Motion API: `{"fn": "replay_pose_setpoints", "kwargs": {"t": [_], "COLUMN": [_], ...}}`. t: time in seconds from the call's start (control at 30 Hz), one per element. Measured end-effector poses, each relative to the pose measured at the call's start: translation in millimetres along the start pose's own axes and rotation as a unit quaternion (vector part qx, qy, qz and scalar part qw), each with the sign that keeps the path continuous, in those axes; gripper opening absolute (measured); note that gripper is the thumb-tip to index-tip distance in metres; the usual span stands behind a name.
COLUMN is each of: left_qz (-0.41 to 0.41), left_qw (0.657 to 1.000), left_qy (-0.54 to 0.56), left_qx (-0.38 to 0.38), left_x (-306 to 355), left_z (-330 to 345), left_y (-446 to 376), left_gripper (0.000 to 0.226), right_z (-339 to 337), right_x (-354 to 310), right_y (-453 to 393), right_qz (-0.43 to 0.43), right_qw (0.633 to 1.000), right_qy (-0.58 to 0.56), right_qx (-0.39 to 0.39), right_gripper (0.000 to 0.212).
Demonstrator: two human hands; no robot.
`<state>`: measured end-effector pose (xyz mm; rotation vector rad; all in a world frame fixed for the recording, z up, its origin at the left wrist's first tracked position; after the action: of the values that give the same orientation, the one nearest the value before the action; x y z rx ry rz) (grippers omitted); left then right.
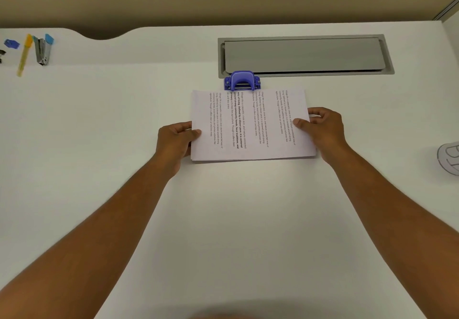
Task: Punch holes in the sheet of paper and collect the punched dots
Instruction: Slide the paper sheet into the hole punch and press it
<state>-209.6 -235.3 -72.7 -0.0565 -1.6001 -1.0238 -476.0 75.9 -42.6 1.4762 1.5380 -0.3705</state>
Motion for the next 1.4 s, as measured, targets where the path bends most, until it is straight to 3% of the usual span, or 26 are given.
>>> {"fn": "replay_pose_setpoints", "kwargs": {"t": [1.13, 1.27, 1.4], "left_qz": [0.005, -0.037, -0.090], "left_qw": [0.999, 0.996, 0.968], "left_qy": [-0.010, 0.074, 0.230], "left_qx": [0.045, 0.034, -0.035], "left_x": [13.7, 6.4, -11.1], "left_z": [-4.1, -0.4, 19.4], "left_y": [-11.3, -3.7, 17.5], "left_gripper": [0.034, 0.027, 0.056], "right_z": [6.5, 7.1, 7.1], "right_x": [-13.8, -9.8, -8.0], "right_y": [-9.1, -10.0, -10.6], "right_qz": [0.018, 0.036, 0.047], "right_qw": [0.999, 0.999, 0.998], "right_qy": [0.004, -0.014, -0.020], "right_qx": [0.034, 0.033, 0.038], "right_gripper": [0.039, 0.040, 0.039]}}
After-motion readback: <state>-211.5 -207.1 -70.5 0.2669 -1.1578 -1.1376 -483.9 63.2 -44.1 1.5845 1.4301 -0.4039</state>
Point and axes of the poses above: each hand's wrist, its own y-axis away from the middle knuckle, its own z-axis out of the palm, x = y × z, the point moved 10 cm from there along -y, towards the middle knuckle, and after that the axes turned 7 degrees about y, right-handed, at the moved point
